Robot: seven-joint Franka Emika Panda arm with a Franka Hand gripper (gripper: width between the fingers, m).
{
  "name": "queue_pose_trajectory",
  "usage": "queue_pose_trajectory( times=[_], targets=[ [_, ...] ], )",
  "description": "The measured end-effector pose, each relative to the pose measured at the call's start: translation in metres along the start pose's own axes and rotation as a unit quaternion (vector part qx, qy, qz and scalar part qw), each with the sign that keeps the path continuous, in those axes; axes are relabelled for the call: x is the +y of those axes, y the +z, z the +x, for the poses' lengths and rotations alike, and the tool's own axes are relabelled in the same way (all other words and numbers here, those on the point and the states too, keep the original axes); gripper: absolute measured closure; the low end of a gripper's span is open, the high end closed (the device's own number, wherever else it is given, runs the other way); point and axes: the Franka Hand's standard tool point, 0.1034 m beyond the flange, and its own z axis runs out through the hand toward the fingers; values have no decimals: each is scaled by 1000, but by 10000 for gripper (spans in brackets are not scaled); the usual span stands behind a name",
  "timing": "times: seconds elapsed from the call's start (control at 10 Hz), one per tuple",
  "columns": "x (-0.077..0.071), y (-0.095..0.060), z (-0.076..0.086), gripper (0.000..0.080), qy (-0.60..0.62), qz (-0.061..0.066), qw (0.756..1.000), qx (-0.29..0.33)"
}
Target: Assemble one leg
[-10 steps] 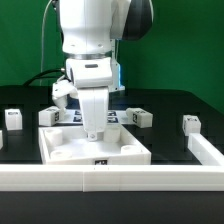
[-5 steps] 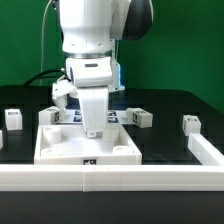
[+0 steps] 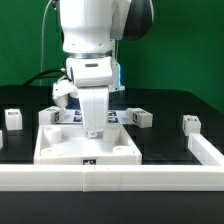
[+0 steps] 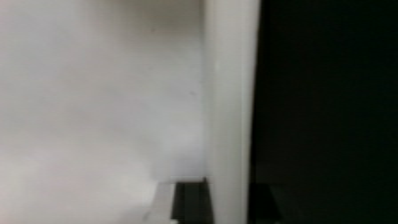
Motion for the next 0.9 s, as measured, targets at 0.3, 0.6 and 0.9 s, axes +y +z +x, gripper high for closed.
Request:
queue_pose_trajectory(
  times=[0.3, 0.6, 0.9],
  targets=[
    [7, 1, 47, 735, 4, -2, 1000, 11],
    [25, 3, 81, 735, 3, -8, 1000, 21],
    [38, 2, 104, 735, 17, -11, 999, 26]
  ],
)
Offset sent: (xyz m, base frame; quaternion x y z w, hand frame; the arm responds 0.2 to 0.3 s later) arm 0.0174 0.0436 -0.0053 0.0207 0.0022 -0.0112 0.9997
